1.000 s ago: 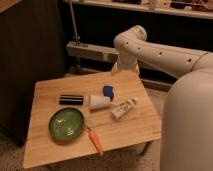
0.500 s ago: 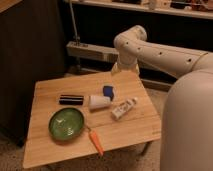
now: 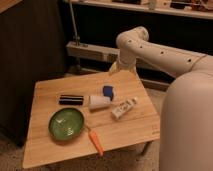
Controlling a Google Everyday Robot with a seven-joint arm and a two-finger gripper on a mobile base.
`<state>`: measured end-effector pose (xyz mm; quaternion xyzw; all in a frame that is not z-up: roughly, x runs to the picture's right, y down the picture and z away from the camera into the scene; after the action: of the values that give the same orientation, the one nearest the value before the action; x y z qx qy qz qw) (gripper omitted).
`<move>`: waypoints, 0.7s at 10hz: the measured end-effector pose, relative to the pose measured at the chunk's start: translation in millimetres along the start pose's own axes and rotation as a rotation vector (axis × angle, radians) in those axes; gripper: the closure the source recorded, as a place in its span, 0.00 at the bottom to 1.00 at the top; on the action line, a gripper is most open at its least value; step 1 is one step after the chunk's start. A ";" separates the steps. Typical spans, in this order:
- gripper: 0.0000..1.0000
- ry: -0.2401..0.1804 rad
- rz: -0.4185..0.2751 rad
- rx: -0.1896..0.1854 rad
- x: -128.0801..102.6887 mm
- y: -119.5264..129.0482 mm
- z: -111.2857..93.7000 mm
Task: Place the white sponge in the ceramic bowl
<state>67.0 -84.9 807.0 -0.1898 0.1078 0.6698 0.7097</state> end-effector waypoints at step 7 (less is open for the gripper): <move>0.20 0.083 -0.096 -0.049 15.1 41.3 91.1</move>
<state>18.1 -32.2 878.1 -0.2397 0.1112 0.6290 0.7311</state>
